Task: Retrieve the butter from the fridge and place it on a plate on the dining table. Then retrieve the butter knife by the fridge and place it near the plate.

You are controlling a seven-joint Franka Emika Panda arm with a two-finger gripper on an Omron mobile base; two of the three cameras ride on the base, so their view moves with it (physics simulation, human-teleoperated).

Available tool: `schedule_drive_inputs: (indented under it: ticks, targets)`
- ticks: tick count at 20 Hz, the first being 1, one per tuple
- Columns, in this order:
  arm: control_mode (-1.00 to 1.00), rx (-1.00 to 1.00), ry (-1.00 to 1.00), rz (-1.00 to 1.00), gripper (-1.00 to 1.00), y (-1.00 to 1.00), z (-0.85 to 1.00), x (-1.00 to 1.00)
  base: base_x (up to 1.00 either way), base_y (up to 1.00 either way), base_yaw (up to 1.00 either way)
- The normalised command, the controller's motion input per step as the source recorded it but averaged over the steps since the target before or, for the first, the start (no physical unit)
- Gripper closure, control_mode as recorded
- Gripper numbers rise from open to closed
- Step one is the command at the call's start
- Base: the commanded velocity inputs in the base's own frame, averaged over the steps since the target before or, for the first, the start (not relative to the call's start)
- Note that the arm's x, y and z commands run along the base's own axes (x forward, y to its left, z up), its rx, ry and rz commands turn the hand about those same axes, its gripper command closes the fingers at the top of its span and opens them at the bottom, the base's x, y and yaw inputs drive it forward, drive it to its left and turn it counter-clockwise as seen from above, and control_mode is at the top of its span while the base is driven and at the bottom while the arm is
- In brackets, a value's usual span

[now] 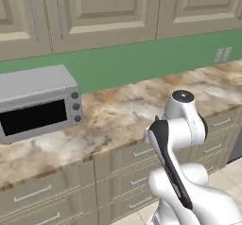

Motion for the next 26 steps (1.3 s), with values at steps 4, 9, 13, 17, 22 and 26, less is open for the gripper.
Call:
schedule_drive_inputs:
  ticks: [4, 9, 13, 17, 22, 26]
  targets:
    - [1.00, 0.00, 0.00, 0.00, 1.00, 0.00, 0.00, 0.00, 0.02, -1.00, -0.72]
    - [1.00, 0.00, 0.00, 0.00, 1.00, 0.00, 0.00, 0.00, 0.04, -1.00, -0.72]
    - [1.00, 0.00, 0.00, 0.00, 1.00, 0.00, 0.00, 0.00, 0.00, -0.77, -0.87]
    - [1.00, 0.00, 0.00, 0.00, 1.00, 0.00, 0.00, 0.00, 0.00, -0.71, -0.89]
    - [1.00, 0.00, 0.00, 0.00, 1.00, 0.00, 0.00, 0.00, 0.00, -0.24, -0.97]
    - [1.00, 0.00, 0.00, 0.00, 1.00, 0.00, 0.00, 0.00, 0.00, -0.03, -0.99]
